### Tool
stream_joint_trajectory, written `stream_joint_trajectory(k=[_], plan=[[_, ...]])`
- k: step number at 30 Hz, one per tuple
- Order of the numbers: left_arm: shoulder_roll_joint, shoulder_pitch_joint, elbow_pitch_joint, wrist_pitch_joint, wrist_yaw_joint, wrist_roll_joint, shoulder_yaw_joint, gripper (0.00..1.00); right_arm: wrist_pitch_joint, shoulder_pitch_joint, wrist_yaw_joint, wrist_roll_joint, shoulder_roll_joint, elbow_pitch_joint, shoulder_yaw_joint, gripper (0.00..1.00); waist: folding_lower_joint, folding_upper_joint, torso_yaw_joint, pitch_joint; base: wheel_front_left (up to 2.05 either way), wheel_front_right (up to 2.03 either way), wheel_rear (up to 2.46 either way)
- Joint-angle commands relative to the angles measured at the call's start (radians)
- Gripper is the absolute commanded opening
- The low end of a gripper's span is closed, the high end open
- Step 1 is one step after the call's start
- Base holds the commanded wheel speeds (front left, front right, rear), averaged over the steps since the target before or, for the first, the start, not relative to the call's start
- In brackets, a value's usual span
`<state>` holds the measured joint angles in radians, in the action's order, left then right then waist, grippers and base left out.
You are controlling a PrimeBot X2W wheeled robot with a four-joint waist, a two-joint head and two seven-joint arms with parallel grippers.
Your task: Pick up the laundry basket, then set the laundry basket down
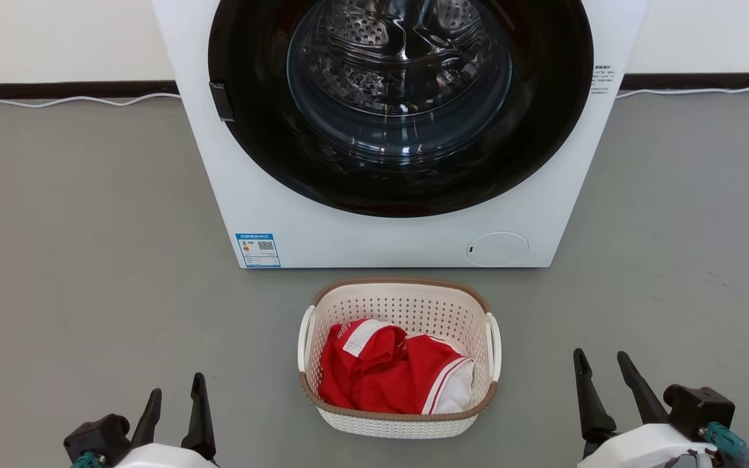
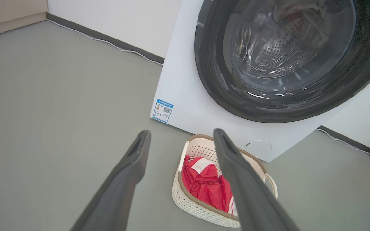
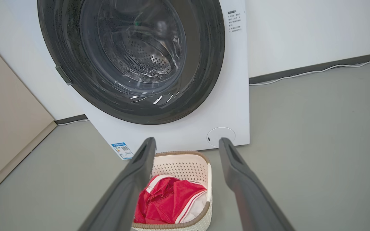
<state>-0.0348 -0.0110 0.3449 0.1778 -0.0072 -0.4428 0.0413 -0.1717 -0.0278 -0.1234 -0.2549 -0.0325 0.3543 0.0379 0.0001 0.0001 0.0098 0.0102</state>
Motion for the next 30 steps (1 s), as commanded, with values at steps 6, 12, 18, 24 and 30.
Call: stream_joint_trajectory(k=[6, 12, 18, 24, 30], plan=[[-0.012, 0.044, -0.027, 0.034, 0.017, 0.131, 0.028, 1.00, -0.040, -0.053, -0.006, 0.122, -0.015, 0.014, -0.005, 1.00, -0.0001, -0.0001, 0.001, 0.002, 0.00, 0.00, 0.00], [-0.013, 0.046, -0.031, 0.052, 0.025, 0.208, 0.035, 1.00, -0.058, -0.058, -0.007, 0.203, -0.016, 0.022, -0.003, 1.00, -0.0001, -0.0001, -0.001, 0.004, 0.00, 0.00, 0.00], [-0.014, 0.049, -0.031, 0.066, 0.027, 0.271, 0.035, 1.00, -0.073, -0.064, -0.007, 0.271, -0.017, 0.025, -0.007, 1.00, -0.0001, -0.0001, -0.003, 0.003, 0.00, 0.00, 0.00], [-0.015, 0.051, -0.030, 0.084, 0.032, 0.344, 0.034, 1.00, -0.090, -0.065, -0.007, 0.347, -0.018, 0.030, -0.011, 1.00, -0.0001, -0.0001, -0.007, 0.002, 0.00, 0.00, 0.00], [-0.015, 0.052, -0.030, 0.084, 0.030, 0.346, 0.036, 1.00, -0.090, -0.063, -0.007, 0.345, -0.018, 0.033, -0.005, 1.00, -0.0001, -0.0001, -0.009, 0.002, 0.00, 0.00, 0.00]])
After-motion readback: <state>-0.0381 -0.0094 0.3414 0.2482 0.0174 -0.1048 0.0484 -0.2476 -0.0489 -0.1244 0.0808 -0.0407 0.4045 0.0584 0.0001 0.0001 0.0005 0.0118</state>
